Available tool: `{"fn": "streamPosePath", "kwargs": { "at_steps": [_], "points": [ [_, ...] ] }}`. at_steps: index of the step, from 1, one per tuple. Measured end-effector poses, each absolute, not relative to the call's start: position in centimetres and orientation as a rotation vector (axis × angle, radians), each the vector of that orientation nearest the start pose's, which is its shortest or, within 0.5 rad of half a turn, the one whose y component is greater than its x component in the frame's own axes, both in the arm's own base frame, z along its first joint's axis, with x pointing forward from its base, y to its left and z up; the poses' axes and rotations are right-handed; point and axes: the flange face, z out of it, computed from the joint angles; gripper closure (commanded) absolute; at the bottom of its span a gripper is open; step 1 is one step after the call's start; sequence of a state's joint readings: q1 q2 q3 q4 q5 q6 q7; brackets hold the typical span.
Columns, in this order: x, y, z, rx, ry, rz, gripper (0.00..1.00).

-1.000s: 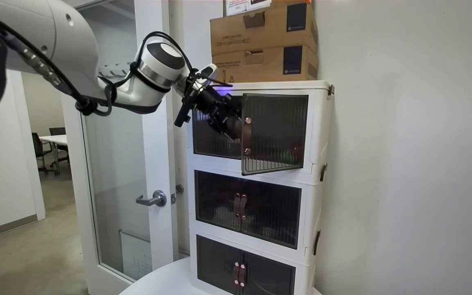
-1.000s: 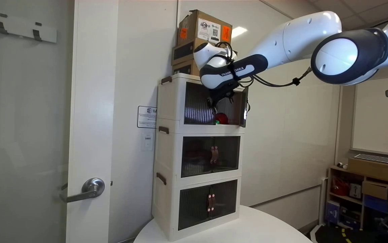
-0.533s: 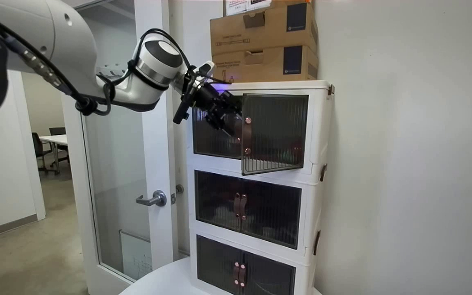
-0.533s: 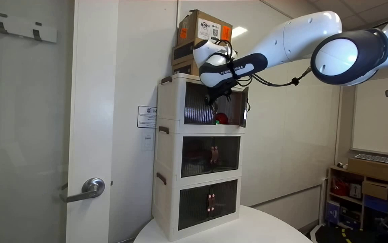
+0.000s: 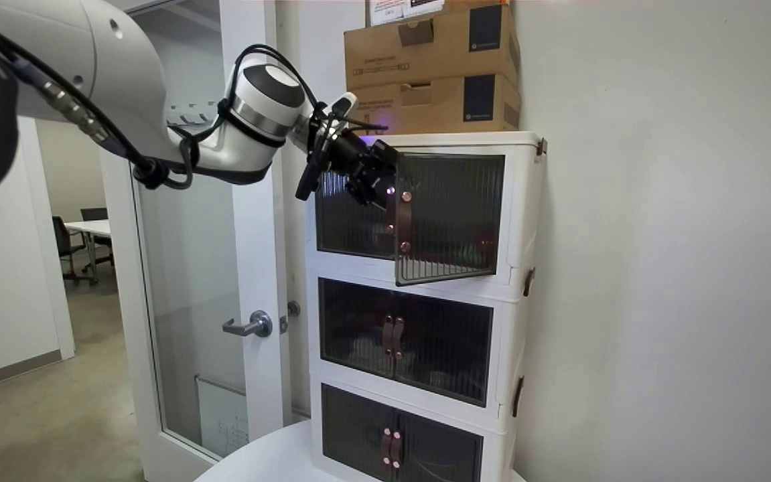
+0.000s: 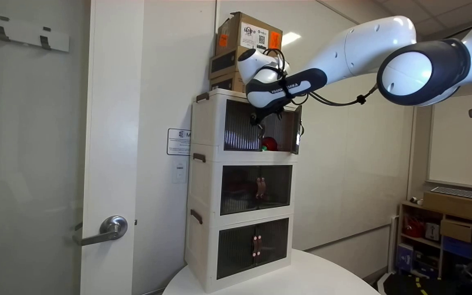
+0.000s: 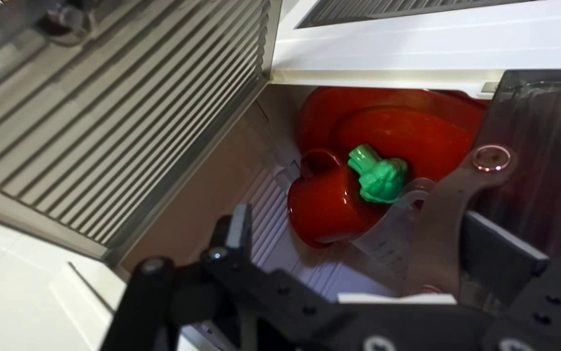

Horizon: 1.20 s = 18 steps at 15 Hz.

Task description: Open the upper part of the cabinet door

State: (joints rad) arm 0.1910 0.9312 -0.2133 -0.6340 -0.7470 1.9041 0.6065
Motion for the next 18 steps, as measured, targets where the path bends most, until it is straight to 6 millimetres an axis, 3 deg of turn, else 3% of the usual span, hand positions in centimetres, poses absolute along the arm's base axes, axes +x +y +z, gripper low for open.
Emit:
{"fn": "streamPosePath", "kwargs": {
  "at_steps": [9, 18],
  "points": [
    [79.4, 4.0, 49.2, 2.085, -0.679, 0.760, 0.00],
    [77.2, 5.9, 48.8, 1.982, -0.899, 0.668, 0.00]
  ]
}}
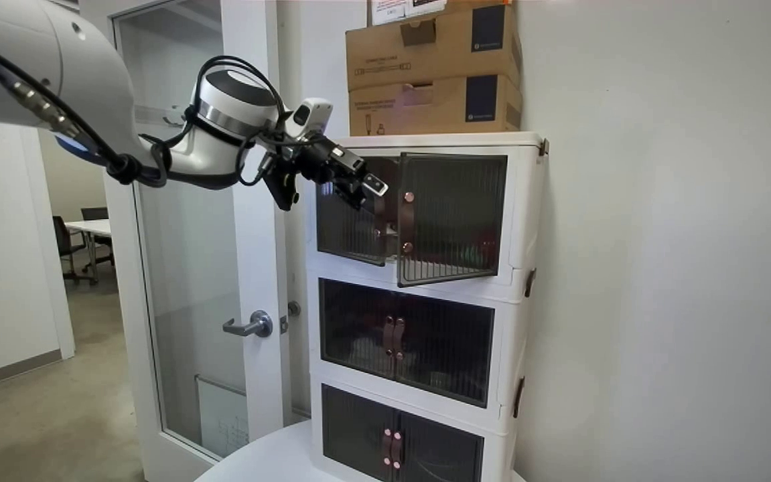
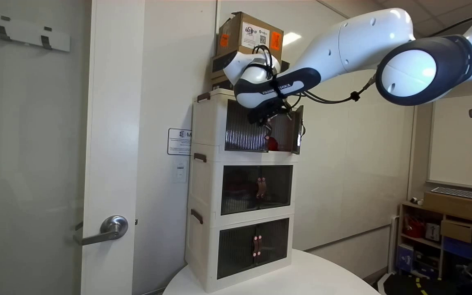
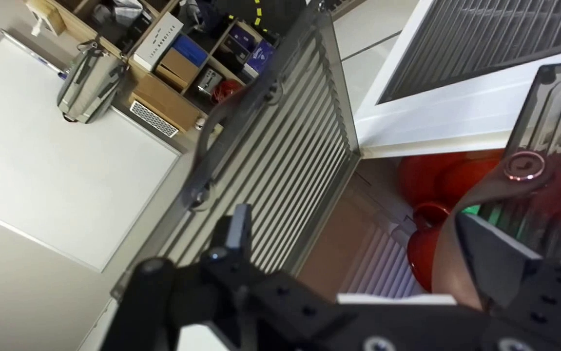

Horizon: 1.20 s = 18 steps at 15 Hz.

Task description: Open the upper part of the cabinet door

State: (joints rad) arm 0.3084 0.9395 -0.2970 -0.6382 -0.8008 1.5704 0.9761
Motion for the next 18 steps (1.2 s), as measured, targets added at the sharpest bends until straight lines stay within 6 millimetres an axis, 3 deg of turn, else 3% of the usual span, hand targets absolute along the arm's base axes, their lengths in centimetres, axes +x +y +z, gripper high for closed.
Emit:
{"fn": "streamPosePath", "kwargs": {
  "at_steps": [7, 15, 18],
  "points": [
    [77.2, 7.5, 48.3, 2.077, -0.885, 0.661, 0.00],
    [77.0, 14.1, 49.3, 2.416, -0.608, 0.702, 0.00],
    [76.4, 15.1, 50.6, 2.457, -0.539, 0.701, 0.00]
  ]
}}
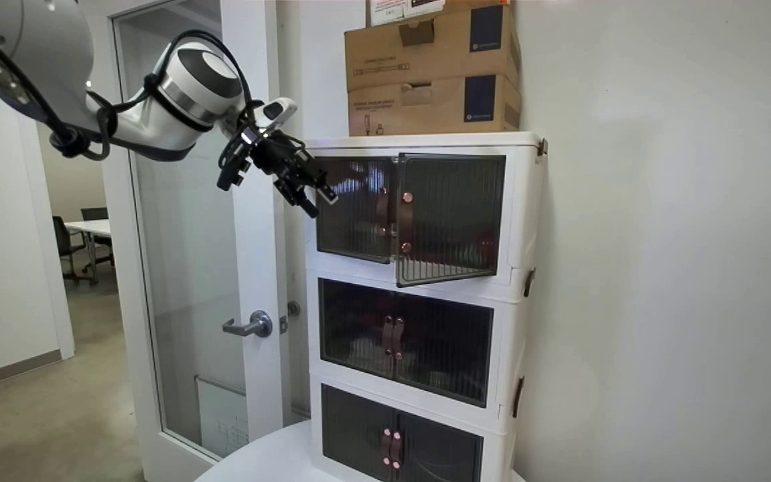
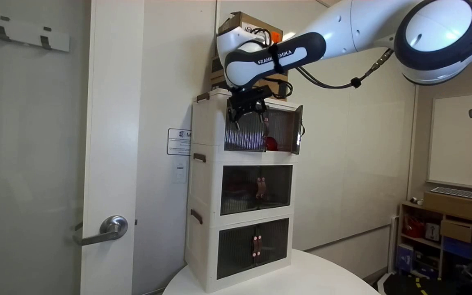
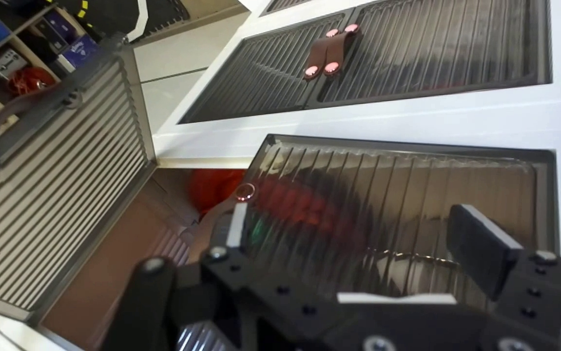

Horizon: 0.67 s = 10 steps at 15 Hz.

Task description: Open the upper part of the cabinet door

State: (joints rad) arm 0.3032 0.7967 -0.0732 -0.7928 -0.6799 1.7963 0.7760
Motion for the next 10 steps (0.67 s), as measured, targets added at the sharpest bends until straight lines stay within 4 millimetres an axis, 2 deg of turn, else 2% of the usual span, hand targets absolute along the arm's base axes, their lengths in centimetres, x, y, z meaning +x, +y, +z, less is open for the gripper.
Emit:
{"fn": "streamPosePath", "kwargs": {
  "at_steps": [2, 5, 8, 10],
  "points": [
    [76.2, 14.3, 51.5, 2.457, -0.535, 0.699, 0.00],
    [76.1, 11.4, 53.1, 2.499, -0.494, 0.649, 0.00],
    [75.5, 8.0, 56.1, 2.543, -0.409, 0.599, 0.00],
    [74.5, 6.6, 58.5, 2.578, -0.325, 0.557, 0.00]
  ]
}}
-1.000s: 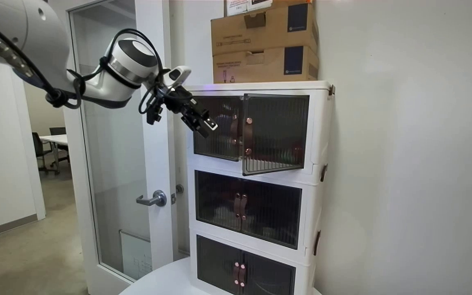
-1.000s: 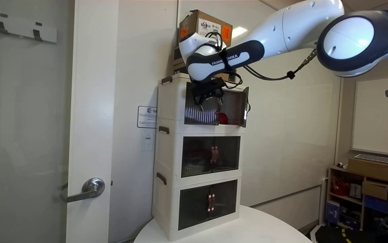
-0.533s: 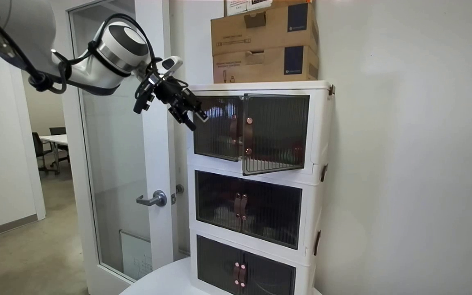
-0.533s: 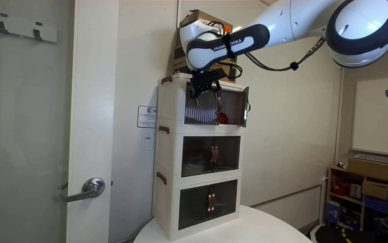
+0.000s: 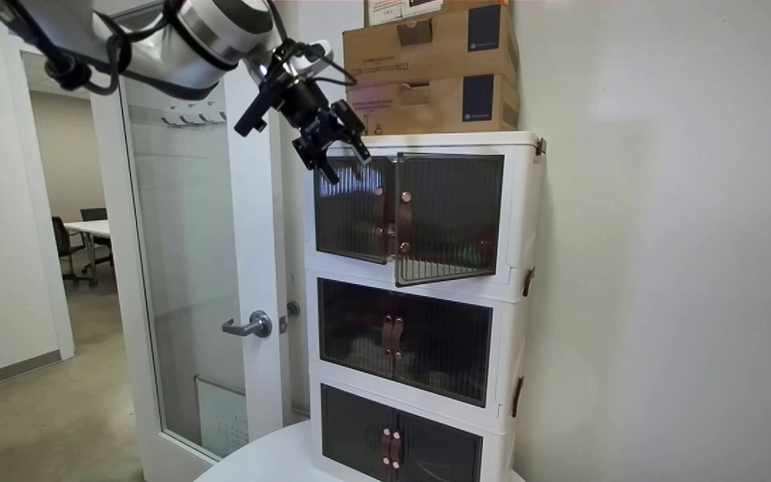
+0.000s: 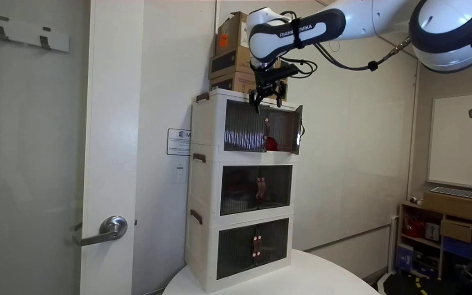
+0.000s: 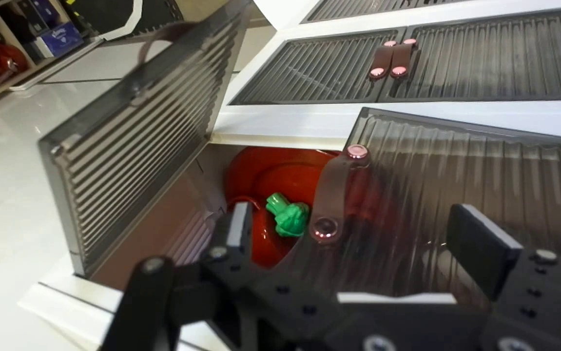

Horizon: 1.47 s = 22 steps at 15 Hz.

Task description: Open the upper part of the cabinet door

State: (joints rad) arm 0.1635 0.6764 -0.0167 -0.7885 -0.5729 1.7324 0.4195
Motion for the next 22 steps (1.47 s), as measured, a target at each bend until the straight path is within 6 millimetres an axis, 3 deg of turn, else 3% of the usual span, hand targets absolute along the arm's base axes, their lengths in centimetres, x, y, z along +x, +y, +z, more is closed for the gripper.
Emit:
{"fn": "streamPosePath", "kwargs": {
  "at_steps": [4, 7, 12, 18, 22],
  "points": [
    [72.5, 5.0, 63.3, -3.539, 0.208, -0.681, 0.00],
    [72.0, 2.8, 64.6, -3.571, 0.099, -0.615, 0.00],
    [72.9, -2.2, 62.7, -3.578, -0.088, -0.453, 0.00],
    [73.8, -10.2, 60.0, -3.508, -0.369, -0.323, 0.00],
    [74.0, -11.3, 59.6, -3.348, -0.598, -0.352, 0.00]
  ]
}}
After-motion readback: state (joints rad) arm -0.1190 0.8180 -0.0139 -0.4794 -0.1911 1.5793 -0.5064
